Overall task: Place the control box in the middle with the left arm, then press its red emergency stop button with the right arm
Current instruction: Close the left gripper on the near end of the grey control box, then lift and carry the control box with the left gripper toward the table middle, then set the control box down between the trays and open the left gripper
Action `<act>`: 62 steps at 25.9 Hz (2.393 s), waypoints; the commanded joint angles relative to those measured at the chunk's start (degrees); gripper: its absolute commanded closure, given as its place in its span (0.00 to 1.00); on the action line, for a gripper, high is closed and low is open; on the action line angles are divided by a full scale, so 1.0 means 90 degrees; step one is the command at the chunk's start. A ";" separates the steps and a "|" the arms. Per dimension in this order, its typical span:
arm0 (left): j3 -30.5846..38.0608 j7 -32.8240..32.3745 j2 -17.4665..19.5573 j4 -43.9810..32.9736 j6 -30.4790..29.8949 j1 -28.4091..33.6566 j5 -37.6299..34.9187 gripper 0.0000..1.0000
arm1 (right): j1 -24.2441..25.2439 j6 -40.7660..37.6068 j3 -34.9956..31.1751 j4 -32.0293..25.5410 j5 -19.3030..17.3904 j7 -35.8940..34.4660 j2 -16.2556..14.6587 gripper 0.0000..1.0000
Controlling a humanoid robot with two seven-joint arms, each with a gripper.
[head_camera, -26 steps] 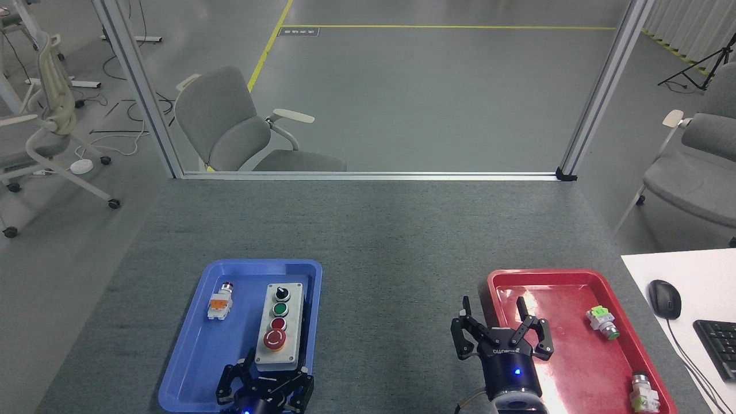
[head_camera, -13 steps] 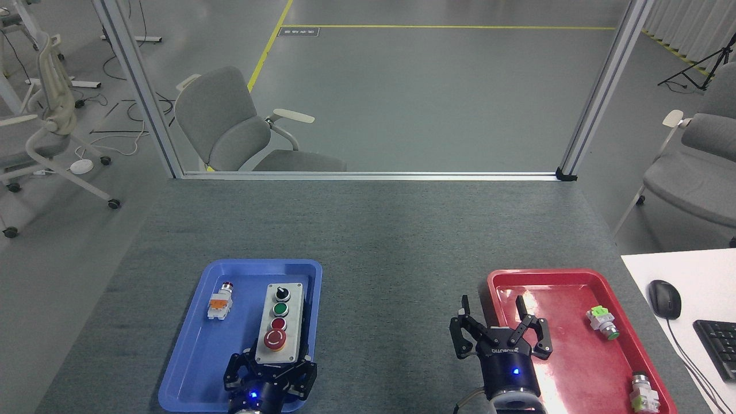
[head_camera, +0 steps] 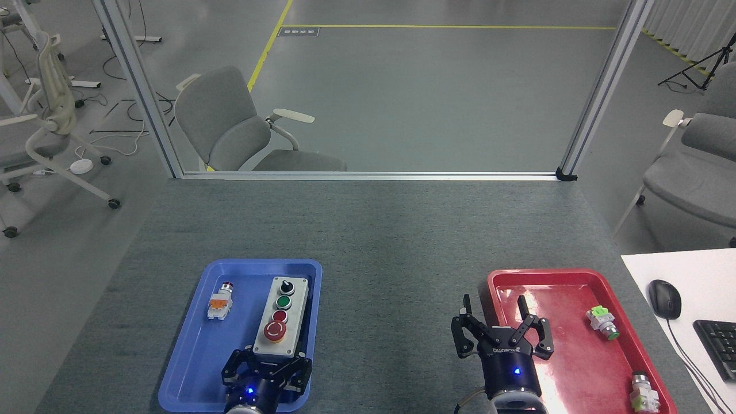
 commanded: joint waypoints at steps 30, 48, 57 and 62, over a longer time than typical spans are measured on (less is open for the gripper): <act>-0.2266 -0.0565 -0.0774 -0.0599 -0.0655 -0.0642 -0.0414 1.00 | -0.0016 -0.0002 -0.0044 0.0010 -0.0029 0.0026 -0.0022 0.02; -0.3848 -0.0517 -0.0813 0.1393 0.0156 -0.1814 0.0319 1.00 | 0.0013 -0.0011 -0.0044 0.0010 -0.0029 0.0026 -0.0071 0.02; -0.4102 -0.0536 -0.0813 0.1598 0.0068 -0.1892 0.0368 1.00 | 0.0013 -0.0002 -0.0024 0.0010 -0.0069 0.0006 -0.0071 0.03; -0.4121 -0.0536 -0.0813 0.1676 0.0078 -0.1892 0.0378 0.94 | 0.0013 -0.0011 -0.0024 0.0010 -0.0108 0.0016 -0.0051 0.03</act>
